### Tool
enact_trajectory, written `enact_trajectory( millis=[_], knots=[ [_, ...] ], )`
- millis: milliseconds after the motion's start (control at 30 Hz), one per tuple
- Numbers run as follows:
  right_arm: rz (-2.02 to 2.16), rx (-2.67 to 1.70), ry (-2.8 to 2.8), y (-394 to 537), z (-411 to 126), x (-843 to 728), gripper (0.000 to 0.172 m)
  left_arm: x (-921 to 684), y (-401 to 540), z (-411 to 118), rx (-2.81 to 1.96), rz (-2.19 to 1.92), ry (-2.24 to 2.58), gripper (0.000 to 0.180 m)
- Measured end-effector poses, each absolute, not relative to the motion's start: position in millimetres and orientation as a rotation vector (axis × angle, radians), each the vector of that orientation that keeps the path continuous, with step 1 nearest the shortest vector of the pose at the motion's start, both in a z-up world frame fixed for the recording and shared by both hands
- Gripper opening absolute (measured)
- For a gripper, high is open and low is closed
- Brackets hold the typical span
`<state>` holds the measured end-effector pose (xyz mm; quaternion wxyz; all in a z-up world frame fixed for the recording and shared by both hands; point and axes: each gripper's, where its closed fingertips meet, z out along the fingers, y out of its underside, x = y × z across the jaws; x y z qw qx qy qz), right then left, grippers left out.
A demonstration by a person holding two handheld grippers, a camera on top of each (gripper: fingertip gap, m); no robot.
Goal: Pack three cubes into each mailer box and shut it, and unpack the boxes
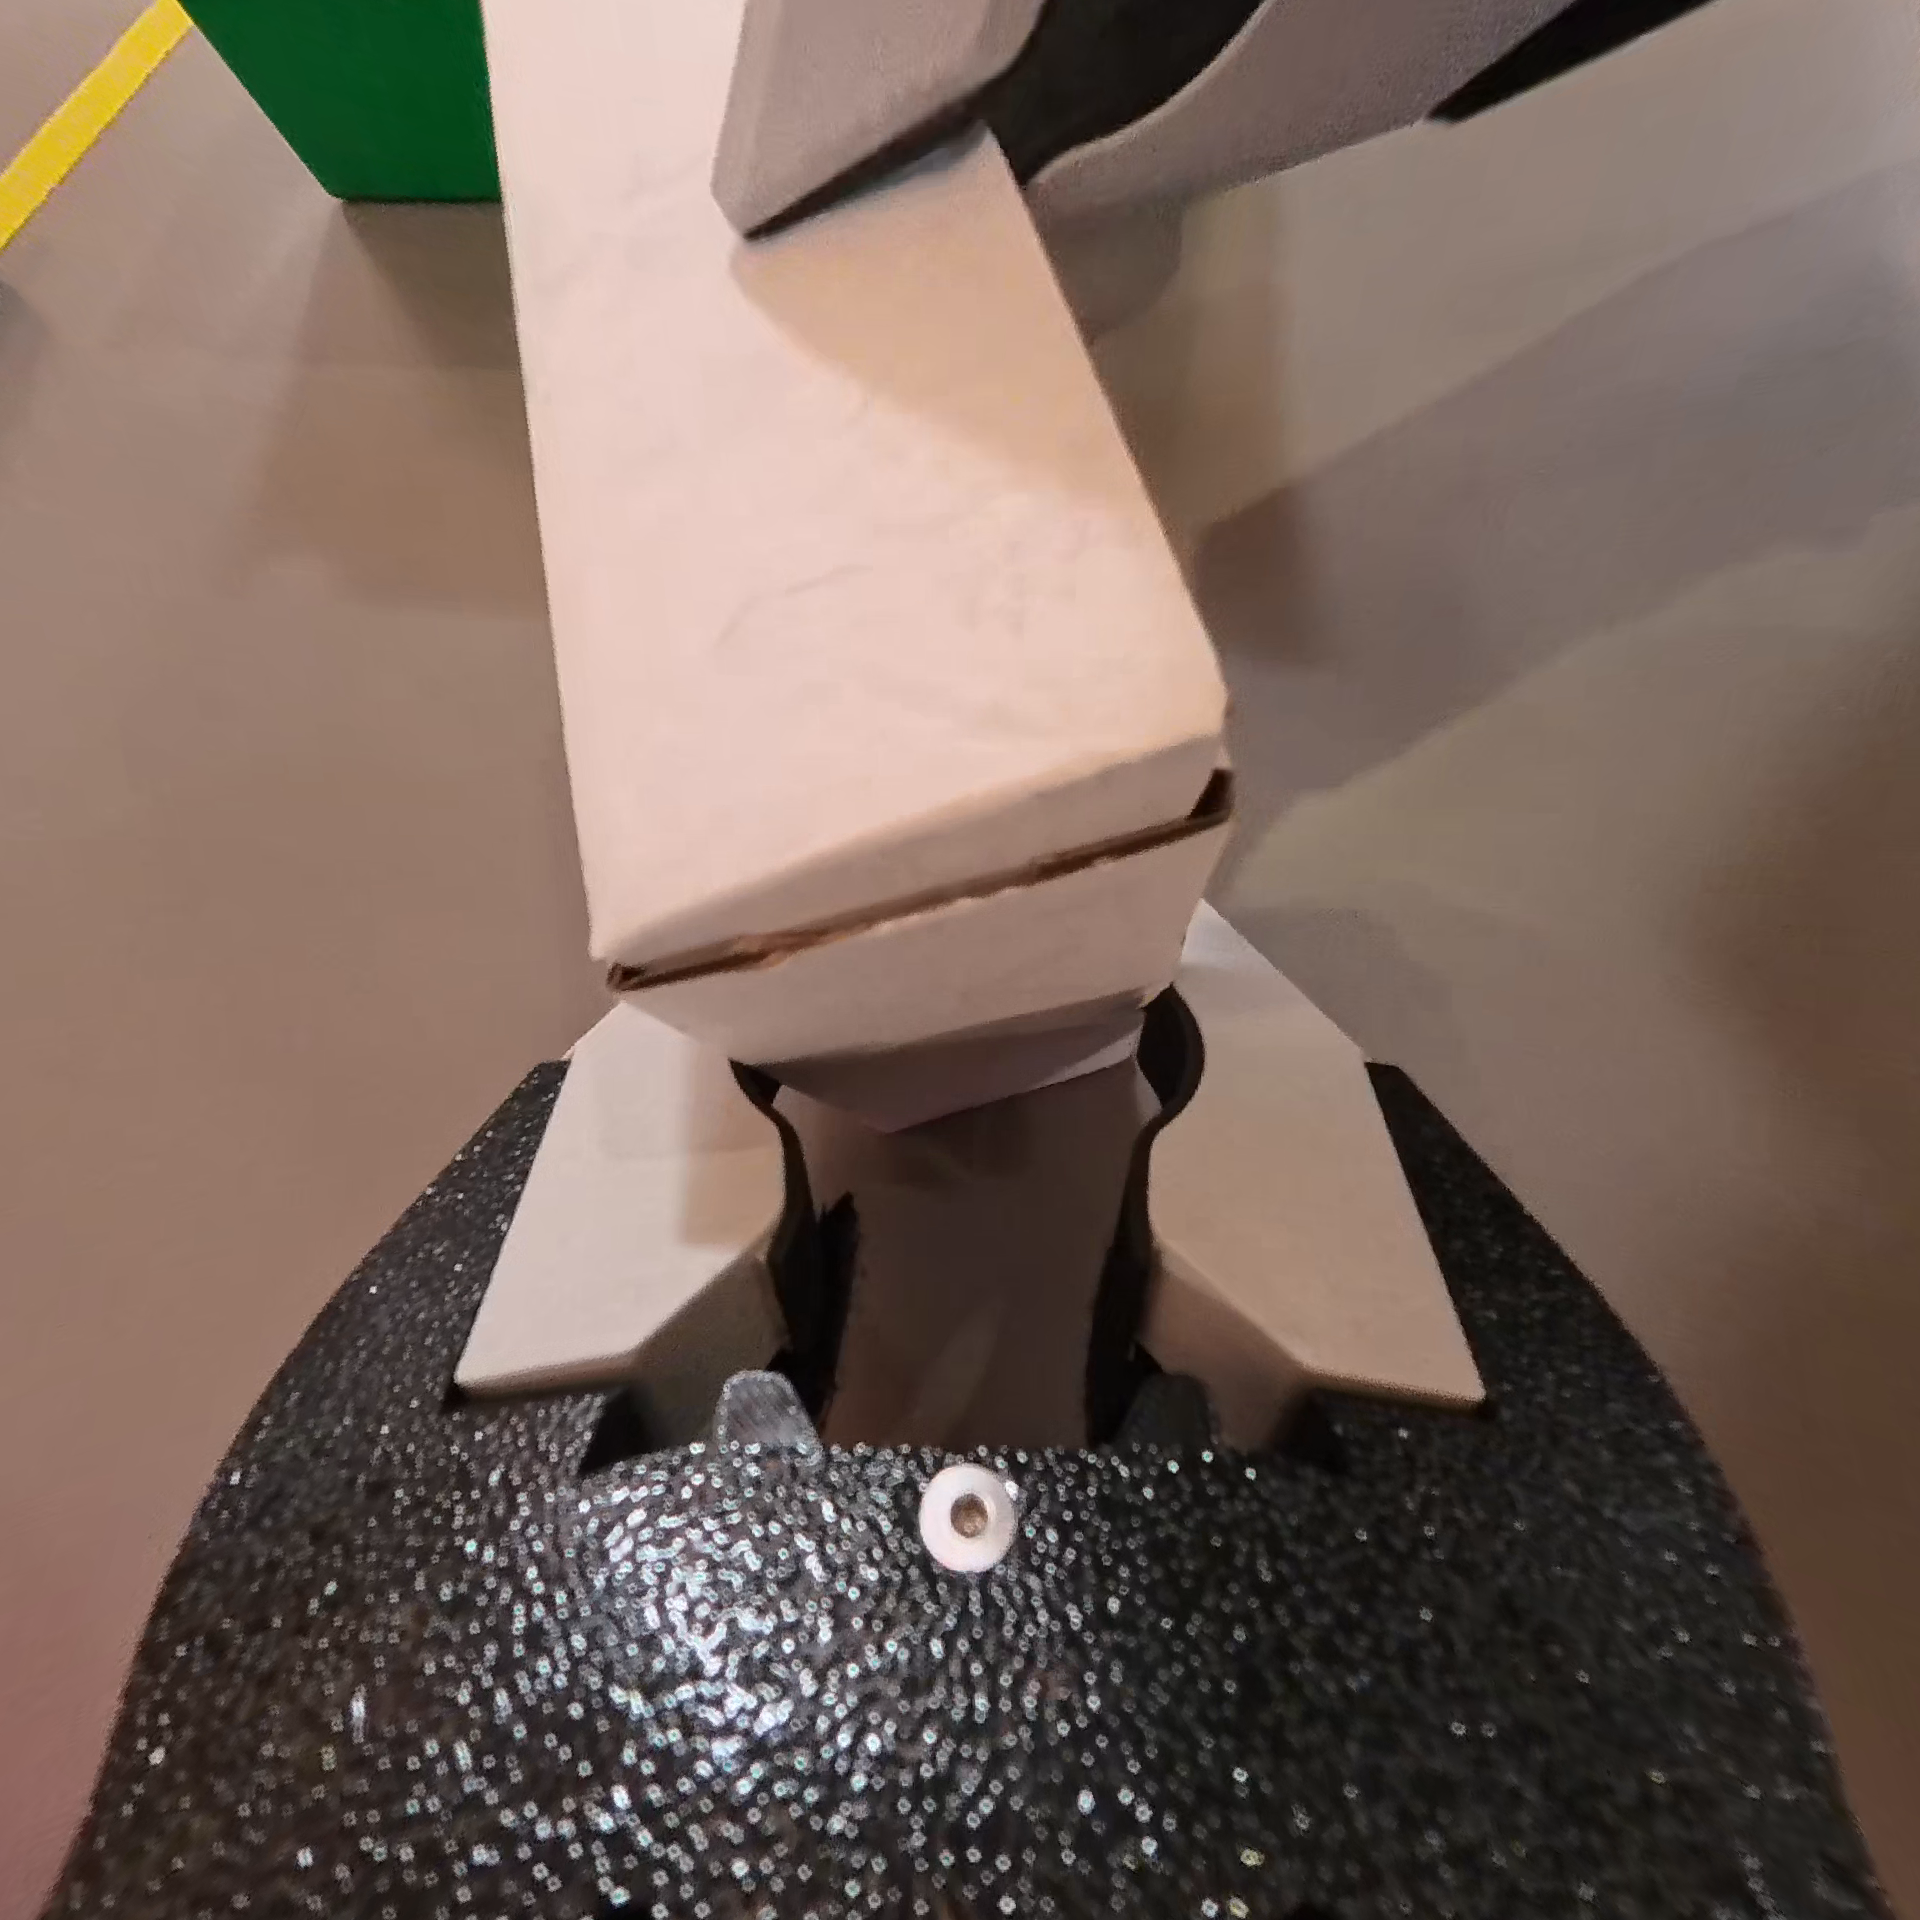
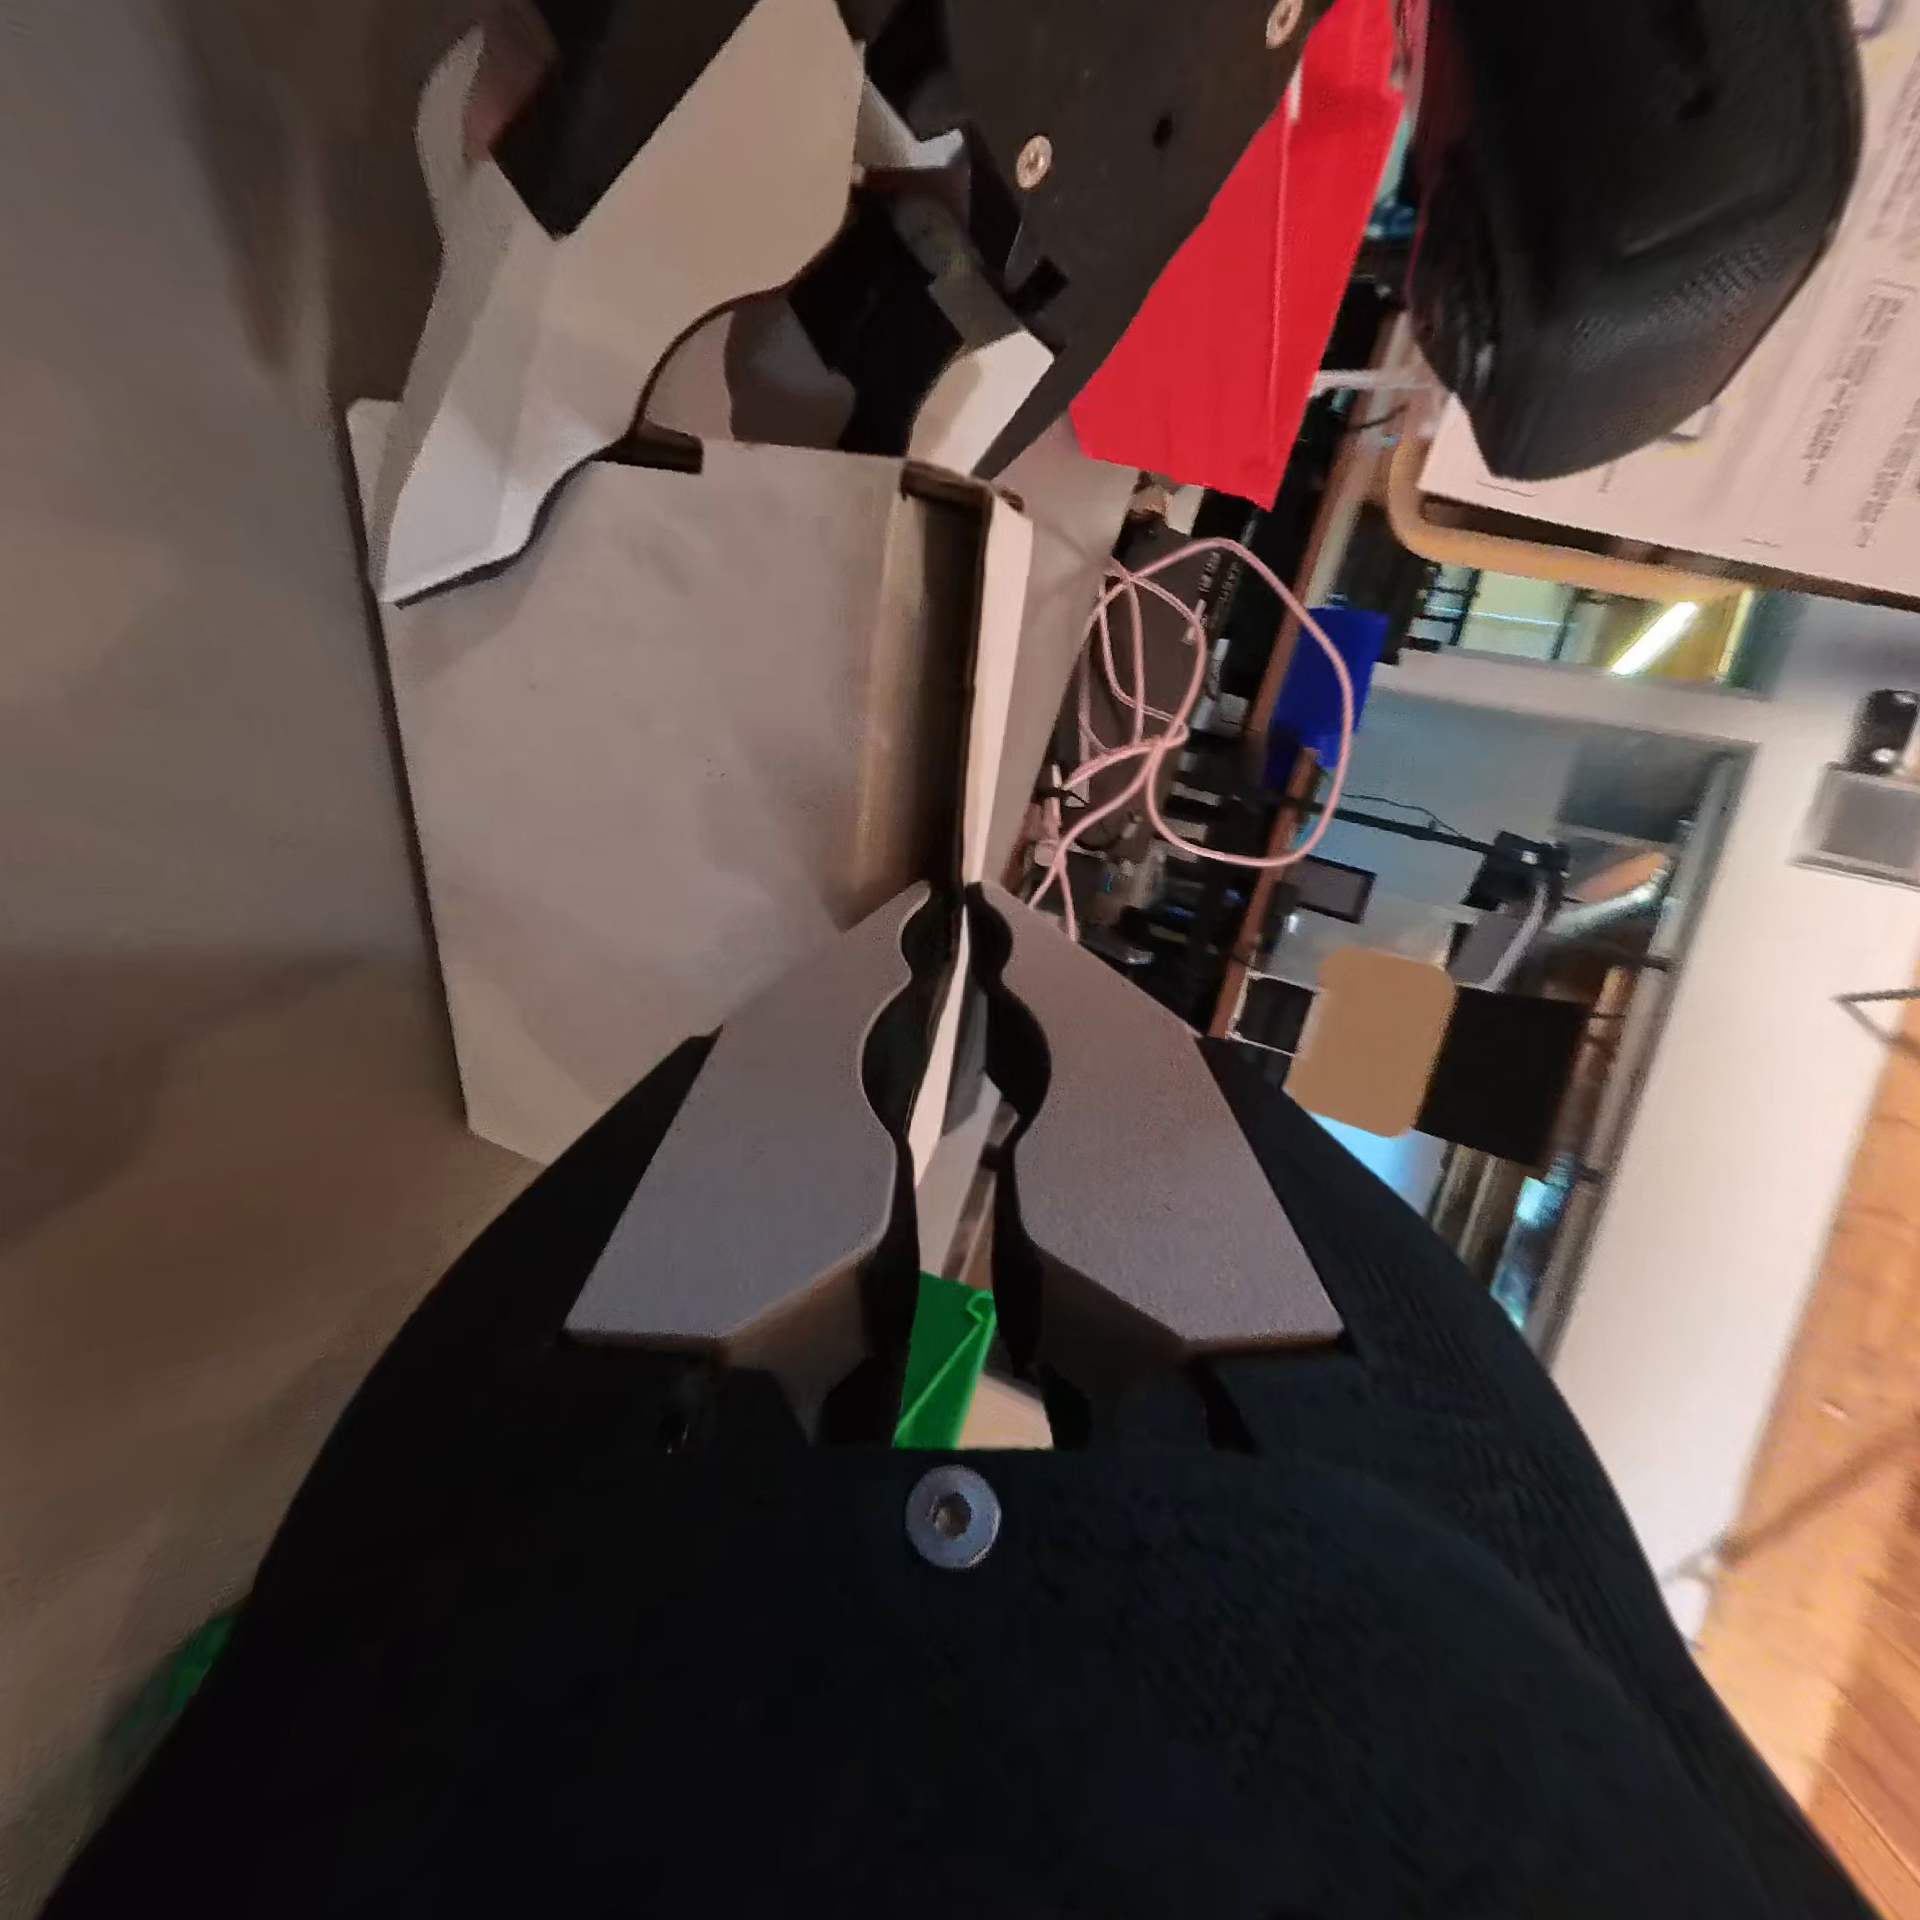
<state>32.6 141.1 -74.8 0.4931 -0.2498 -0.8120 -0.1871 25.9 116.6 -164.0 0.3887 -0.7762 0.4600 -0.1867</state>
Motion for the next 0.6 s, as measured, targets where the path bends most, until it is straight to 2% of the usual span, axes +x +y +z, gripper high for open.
enact_trajectory(
  millis=[100, 267, 367, 433, 500, 600],
  knots=[
    [-0.395, -0.664, -1.902, 140.1, -65.5, 31.6, 0.000, 18.8, 123.4, -161.1, -1.928, -0.343, 1.200, 0.065],
    [-0.085, -0.868, -1.922, 128.5, -54.5, 35.3, 0.000, -8.4, 145.1, -152.5, -1.673, 0.227, 1.380, 0.066],
    [0.135, -0.996, -1.991, 120.0, -60.0, 39.5, 0.000, -28.8, 160.6, -140.0, -1.383, 0.734, 1.518, 0.066],
    [0.259, -1.076, -2.018, 119.6, -64.9, 41.8, 0.001, -32.8, 165.0, -133.2, -1.256, 0.923, 1.557, 0.066],
    [0.334, -1.122, -2.005, 122.1, -67.3, 40.9, 0.001, -34.3, 168.8, -132.6, -1.216, 0.975, 1.553, 0.067],
    [0.291, -1.122, -1.921, 135.5, -64.8, 35.7, 0.001, -38.7, 174.1, -134.4, -1.320, 0.835, 1.432, 0.074]
  ],
)
